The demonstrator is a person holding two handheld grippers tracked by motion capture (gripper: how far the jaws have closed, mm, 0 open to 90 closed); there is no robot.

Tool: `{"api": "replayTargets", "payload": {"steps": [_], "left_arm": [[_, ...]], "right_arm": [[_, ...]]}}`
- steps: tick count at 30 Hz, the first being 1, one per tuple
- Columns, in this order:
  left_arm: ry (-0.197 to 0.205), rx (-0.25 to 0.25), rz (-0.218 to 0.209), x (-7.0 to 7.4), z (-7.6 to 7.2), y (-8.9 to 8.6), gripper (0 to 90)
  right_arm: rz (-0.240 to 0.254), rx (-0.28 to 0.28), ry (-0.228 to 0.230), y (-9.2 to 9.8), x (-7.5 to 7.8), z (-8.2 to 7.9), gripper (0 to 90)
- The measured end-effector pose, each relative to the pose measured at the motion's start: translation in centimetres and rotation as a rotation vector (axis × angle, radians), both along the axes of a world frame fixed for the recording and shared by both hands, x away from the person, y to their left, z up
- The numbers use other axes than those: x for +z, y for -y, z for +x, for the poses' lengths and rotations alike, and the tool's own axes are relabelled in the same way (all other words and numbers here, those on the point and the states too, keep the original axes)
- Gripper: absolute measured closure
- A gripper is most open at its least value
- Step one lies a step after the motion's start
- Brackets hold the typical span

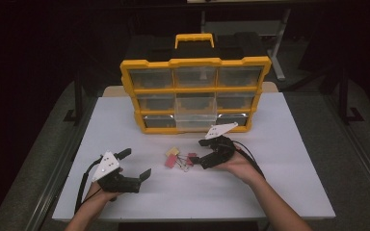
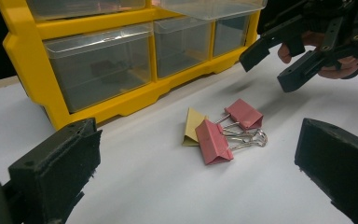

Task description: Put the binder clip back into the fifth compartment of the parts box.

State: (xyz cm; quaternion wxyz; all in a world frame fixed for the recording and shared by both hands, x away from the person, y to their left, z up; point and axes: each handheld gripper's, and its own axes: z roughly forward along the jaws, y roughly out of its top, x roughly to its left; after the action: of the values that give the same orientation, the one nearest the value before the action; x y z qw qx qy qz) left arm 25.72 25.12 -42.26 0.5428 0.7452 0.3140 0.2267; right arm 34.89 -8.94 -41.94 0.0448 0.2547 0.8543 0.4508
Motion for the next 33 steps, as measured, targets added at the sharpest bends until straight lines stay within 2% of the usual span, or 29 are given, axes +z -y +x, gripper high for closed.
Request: {"api": "replayTargets", "payload": {"steps": [6,11,18,22,33], "left_arm": [[-0.003,-0.001,-0.003,0.0,0.0,0.0,0.0],[-0.007,-0.003,-0.005,-0.1,0.0,0.0,0.0],[-0.008,-0.016,0.004,-0.3,0.1,0.2,0.0],[-0.009,-0.017,0.005,-0.3,0.1,0.2,0.0],[-0.012,-0.017,0.0,-0.3,0.1,0.1,0.0]], "right_arm": [[-0.034,0.011,0.008,-0.6,-0.7,0.3,22.2],[-0.045,0.027,-0.02,-1.0,-1.4,0.7,27.1],[-0.06,0.029,0.006,-1.4,-1.9,0.8,32.6],[-0.075,0.05,0.007,-1.7,-2.4,0.8,35.3],[-0.094,0.057,0.001,-2.1,-3.0,1.0,39.4]]}}
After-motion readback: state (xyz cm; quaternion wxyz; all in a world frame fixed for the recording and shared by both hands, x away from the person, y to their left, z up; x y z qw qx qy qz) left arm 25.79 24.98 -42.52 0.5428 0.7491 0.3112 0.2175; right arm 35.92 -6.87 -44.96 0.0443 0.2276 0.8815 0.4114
